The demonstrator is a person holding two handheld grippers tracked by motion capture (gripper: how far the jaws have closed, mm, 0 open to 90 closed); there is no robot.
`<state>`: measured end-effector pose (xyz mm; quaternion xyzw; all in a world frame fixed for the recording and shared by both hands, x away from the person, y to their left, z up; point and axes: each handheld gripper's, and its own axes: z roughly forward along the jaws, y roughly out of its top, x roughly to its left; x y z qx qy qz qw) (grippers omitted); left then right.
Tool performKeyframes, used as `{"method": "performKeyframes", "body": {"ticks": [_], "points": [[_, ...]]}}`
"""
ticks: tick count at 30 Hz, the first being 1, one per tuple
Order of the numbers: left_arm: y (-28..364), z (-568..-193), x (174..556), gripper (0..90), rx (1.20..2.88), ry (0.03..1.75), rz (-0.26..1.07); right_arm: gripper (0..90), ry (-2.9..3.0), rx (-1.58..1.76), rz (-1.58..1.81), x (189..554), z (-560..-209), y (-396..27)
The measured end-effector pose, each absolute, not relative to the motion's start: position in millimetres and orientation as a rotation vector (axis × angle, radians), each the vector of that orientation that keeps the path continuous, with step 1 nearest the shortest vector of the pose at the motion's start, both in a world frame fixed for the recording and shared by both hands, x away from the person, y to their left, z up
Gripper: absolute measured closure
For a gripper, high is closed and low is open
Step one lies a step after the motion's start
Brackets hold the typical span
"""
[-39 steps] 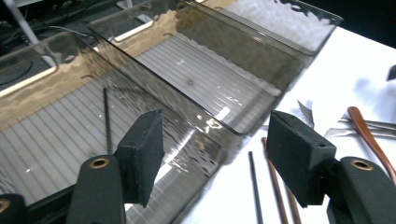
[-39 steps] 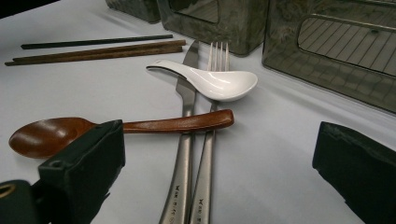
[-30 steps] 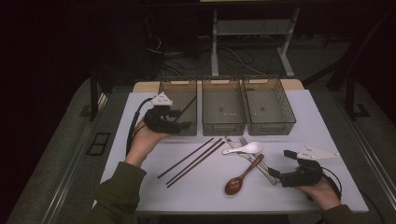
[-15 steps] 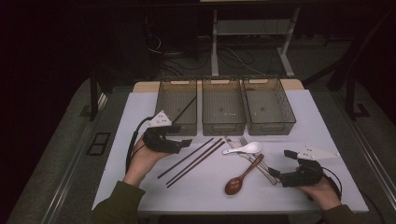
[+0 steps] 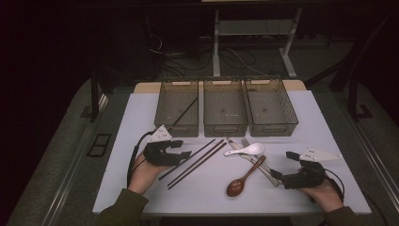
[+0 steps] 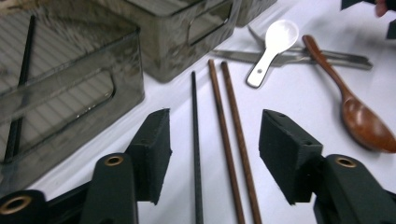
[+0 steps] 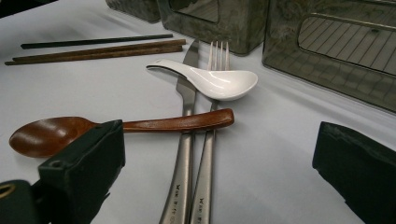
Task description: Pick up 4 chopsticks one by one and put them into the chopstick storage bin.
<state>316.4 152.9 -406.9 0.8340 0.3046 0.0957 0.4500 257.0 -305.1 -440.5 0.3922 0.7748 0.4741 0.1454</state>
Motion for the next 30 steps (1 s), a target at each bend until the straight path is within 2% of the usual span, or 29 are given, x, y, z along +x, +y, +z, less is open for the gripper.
{"method": "performKeyframes", "body": {"ticks": [11,26,30], "points": [[160,-430,316,66.9,2.116,0.807,0.208,2.1,2.234,1.127,1.362,256,-440,-305],[154,-447,322,77.4,2.247,0.776,0.184,2.1,2.235,1.126,1.361,256,-440,-305],[155,-448,322,79.6,2.236,0.781,0.183,2.1,2.233,1.125,1.36,256,-440,-305]]}}
